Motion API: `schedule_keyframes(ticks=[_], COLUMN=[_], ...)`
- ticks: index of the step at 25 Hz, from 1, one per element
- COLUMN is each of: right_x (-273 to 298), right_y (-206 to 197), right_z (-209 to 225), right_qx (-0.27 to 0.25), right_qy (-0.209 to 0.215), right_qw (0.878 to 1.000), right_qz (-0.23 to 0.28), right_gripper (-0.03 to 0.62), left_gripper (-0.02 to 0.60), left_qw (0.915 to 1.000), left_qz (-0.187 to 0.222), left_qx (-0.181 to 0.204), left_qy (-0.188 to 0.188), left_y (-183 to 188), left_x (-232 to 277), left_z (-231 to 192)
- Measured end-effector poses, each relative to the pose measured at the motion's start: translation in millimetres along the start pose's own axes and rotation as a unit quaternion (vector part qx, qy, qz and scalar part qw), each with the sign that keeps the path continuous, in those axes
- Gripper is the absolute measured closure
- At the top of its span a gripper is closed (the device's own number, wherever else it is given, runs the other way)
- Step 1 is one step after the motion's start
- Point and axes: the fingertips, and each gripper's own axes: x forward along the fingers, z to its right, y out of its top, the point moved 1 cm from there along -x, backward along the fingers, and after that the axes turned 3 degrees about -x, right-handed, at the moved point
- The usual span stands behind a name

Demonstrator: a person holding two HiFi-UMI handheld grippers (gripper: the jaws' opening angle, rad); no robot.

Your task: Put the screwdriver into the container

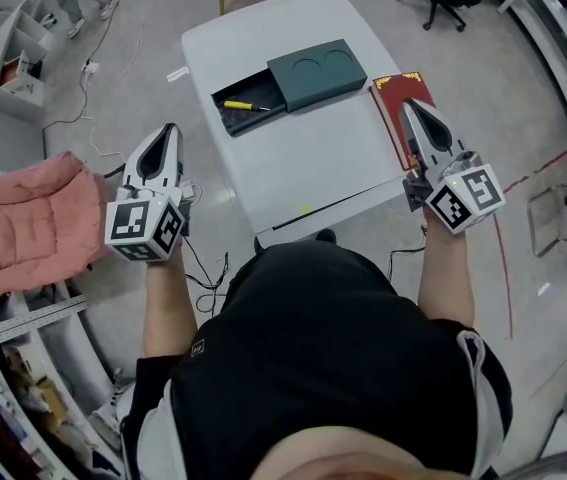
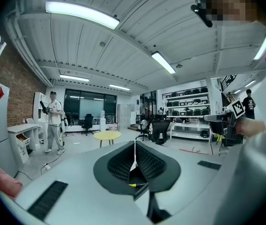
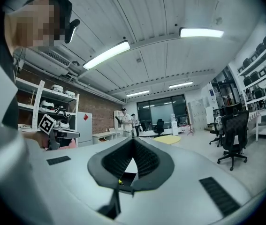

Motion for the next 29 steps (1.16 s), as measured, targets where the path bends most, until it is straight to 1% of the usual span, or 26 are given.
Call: schedule_keyframes(ticks=[5,9,15,21,26,29], right_x=[1,2,10,28,32,33], right_y=[0,1,2,12,12,9], right_z=[-3,-2,0,-1,-4,-4], right_qx=[0.001,0.001,-0.004,-0.011,-0.004,0.000], right_qy=[-0.013,-0.016,-0.016,-0.017,-0.024,-0.021], right_qw=[1.000,1.000,1.000,1.000,1.000,1.000], right_qz=[-0.009,-0.003,0.006,0.012,0.005,0.006], right_gripper=[0.565,0.565,0.565,0.565,0.565,0.565], left_gripper=[0.561,0.561,0.561,0.561,0.561,0.561], left_qw=[1.0000,1.0000,1.0000,0.9995,0.9995,0.9997], left_qz=[-0.004,-0.003,0.008,0.031,0.028,0.024], left_qx=[0.003,0.001,0.001,0.001,0.007,0.007], left_qy=[-0.001,-0.003,0.001,0.011,0.007,0.003], left_y=[-2,-2,4,19,20,17], left_x=[1,2,8,16,19,20], left_z=[-2,-5,-13,-20,-18,-16])
